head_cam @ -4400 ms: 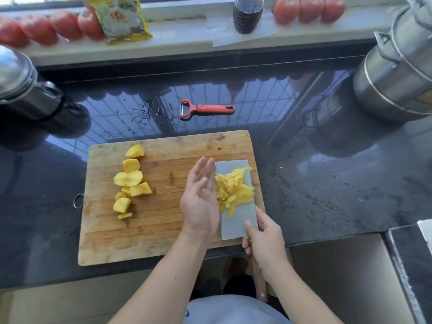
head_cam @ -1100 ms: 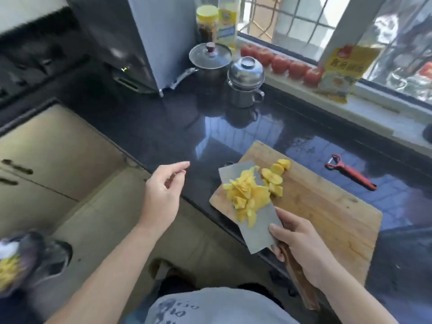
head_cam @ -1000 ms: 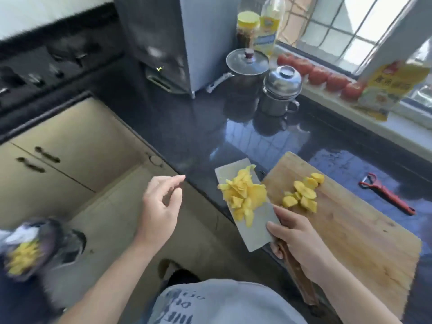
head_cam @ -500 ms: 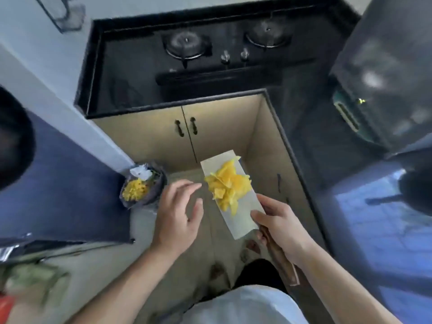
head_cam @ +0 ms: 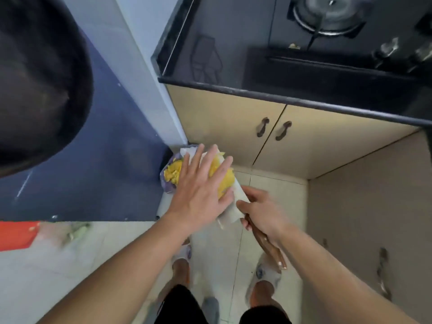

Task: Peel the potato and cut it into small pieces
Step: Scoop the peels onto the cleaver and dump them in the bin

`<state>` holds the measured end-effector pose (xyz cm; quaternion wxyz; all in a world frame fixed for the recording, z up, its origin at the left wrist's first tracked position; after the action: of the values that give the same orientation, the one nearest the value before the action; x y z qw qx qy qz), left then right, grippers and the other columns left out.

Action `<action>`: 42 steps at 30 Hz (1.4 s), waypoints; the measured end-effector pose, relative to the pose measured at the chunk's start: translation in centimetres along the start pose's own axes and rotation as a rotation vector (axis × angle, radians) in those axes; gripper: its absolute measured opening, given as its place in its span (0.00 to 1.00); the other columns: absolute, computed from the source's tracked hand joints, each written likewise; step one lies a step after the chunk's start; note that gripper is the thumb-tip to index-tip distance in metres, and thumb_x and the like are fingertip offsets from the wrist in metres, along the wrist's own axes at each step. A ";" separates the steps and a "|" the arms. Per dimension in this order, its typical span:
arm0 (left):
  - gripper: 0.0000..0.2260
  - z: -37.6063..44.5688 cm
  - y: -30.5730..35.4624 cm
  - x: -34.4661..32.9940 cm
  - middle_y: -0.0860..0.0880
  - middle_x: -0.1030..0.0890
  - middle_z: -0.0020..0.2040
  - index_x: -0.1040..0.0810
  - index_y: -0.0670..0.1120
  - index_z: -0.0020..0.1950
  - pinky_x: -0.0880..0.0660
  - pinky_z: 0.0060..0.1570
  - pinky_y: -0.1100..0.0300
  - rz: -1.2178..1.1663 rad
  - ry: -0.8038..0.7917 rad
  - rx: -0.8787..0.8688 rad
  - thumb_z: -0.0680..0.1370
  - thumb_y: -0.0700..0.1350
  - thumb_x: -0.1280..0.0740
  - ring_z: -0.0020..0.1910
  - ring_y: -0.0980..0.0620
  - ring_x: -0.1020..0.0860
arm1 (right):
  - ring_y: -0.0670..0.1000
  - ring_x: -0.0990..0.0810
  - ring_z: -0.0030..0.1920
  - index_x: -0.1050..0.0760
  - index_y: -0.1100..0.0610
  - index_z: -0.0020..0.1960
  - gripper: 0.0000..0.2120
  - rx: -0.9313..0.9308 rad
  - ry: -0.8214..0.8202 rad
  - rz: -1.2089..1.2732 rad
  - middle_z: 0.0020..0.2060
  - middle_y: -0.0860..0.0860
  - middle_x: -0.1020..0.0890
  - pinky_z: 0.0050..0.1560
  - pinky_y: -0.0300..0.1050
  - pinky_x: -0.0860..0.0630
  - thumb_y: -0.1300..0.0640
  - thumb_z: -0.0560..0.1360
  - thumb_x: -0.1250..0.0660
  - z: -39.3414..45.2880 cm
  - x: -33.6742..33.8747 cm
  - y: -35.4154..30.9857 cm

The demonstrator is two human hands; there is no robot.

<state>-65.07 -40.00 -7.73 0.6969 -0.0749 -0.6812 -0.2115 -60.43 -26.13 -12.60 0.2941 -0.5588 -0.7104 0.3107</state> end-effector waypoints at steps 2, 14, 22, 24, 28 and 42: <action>0.29 1.2 -3.7 -4.0 0.41 0.35 0.80 0.29 0.50 0.78 0.38 0.73 0.34 -0.050 -0.019 0.040 0.79 0.60 0.38 0.79 0.35 0.38 | 0.54 0.26 0.29 0.17 0.46 0.51 0.18 -0.038 0.026 0.023 0.35 0.54 0.18 0.30 0.46 0.29 0.65 0.76 0.40 3.5 -1.8 1.5; 0.27 3.4 -16.6 -19.9 0.43 0.20 0.68 0.23 0.42 0.72 0.27 0.66 0.45 -0.137 0.004 -0.037 0.79 0.57 0.39 0.68 0.41 0.23 | 0.54 0.26 0.29 0.16 0.49 0.50 0.16 -0.133 0.106 0.071 0.28 0.52 0.25 0.30 0.46 0.29 0.65 0.76 0.39 20.2 -11.5 9.8; 0.18 5.4 -20.4 -26.7 0.45 0.20 0.63 0.18 0.43 0.65 0.23 0.60 0.46 -0.167 0.105 -0.040 0.83 0.53 0.37 0.61 0.43 0.22 | 0.55 0.28 0.27 0.17 0.53 0.46 0.16 -0.158 0.132 0.036 0.29 0.59 0.24 0.28 0.46 0.30 0.67 0.74 0.42 27.0 -12.3 11.3; 0.14 5.8 -21.1 -27.8 0.45 0.18 0.58 0.16 0.43 0.59 0.22 0.55 0.47 -0.252 0.169 -0.031 0.83 0.50 0.36 0.57 0.43 0.20 | 0.56 0.28 0.27 0.17 0.51 0.47 0.18 -0.177 0.152 0.020 0.29 0.59 0.23 0.28 0.46 0.30 0.67 0.72 0.43 28.5 -12.1 11.8; 0.10 6.7 -21.7 -30.5 0.44 0.22 0.50 0.20 0.42 0.49 0.26 0.49 0.50 -0.283 0.140 -0.028 0.82 0.47 0.37 0.51 0.43 0.24 | 0.56 0.26 0.28 0.18 0.48 0.54 0.22 -0.233 0.184 -0.019 0.31 0.60 0.20 0.27 0.43 0.28 0.66 0.71 0.44 30.5 -11.4 13.0; 0.07 5.9 -30.5 -34.0 0.47 0.15 0.56 0.16 0.47 0.58 0.25 0.63 0.53 -0.616 -0.093 0.671 0.82 0.41 0.33 0.57 0.44 0.18 | 0.53 0.26 0.26 0.23 0.42 0.47 0.20 -0.324 0.296 -0.109 0.35 0.61 0.18 0.27 0.41 0.29 0.66 0.76 0.44 27.1 -7.7 12.8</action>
<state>-81.95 -58.56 -46.35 0.5561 0.3516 -0.7330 -0.1728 -71.76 -34.35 -40.17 0.3180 -0.5991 -0.7292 0.0909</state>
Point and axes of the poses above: each hand's wrist, its own z-axis towards the middle knuckle, its own x-axis out of the back of the hand, y = z × x, the point moved 8 cm from there along z, towards the middle knuckle
